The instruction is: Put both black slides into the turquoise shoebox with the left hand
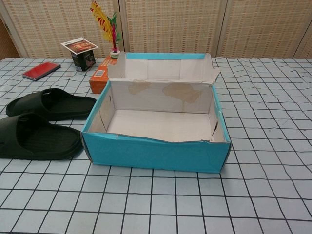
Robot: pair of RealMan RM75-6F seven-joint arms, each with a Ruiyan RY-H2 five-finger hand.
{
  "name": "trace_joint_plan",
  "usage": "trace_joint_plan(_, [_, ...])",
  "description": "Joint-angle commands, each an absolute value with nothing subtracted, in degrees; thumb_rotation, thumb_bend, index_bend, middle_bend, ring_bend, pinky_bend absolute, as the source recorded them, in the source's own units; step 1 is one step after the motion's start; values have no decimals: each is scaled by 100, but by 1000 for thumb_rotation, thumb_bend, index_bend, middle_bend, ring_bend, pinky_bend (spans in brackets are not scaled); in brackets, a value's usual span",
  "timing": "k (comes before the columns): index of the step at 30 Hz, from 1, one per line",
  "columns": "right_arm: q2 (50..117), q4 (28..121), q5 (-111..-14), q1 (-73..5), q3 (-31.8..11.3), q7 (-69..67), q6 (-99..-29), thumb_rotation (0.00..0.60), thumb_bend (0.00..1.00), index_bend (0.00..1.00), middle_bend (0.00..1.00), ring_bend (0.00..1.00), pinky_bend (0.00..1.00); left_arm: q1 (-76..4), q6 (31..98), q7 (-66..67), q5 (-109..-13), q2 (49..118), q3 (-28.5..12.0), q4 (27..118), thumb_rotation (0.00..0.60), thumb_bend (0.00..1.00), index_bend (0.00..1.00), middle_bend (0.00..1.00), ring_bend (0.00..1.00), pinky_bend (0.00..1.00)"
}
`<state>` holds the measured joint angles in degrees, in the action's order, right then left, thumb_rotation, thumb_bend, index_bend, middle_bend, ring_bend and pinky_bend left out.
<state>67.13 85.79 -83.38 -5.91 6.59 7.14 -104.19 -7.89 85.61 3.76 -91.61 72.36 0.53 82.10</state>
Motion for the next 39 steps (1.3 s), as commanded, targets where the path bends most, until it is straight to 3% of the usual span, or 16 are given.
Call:
trace_joint_plan(1, [6569,8573,-8623,-381,539,275,-10444,479,156,0,0,0,0,-864,8353,150,-9210,7197,152,8297,600,381,0,0,0,76])
trace_joint_plan(8, [6559,8514,-8898,-294,453,185,-10334,479,156,0,0,0,0,-1597,6961,-1331,-9155,6973,273,8598,600,313,0,0,0,47])
trace_joint_plan(14, [6543,8551,-9009,-294,464,122,-10167,480,157,0,0,0,0,-1898,6558,-1197,-8971,7026,98,8558,600,310,0,0,0,29])
trace_joint_plan(19, [6496,8624,-9254,-253,503,-15,-10068,478,157,0,0,0,0,-2346,5751,-639,-8315,7362,-198,8348,600,301,0,0,0,30])
trace_joint_plan(33, [6450,8631,-9370,-139,328,-61,-9903,478,158,0,0,0,0,-2630,5303,111,-7547,7946,-343,7998,600,297,0,0,0,43])
trace_joint_plan(39, [6430,8650,-9408,-111,290,-87,-9804,478,157,0,0,0,0,-2620,5408,393,-7451,8051,-317,7863,600,296,0,0,0,88])
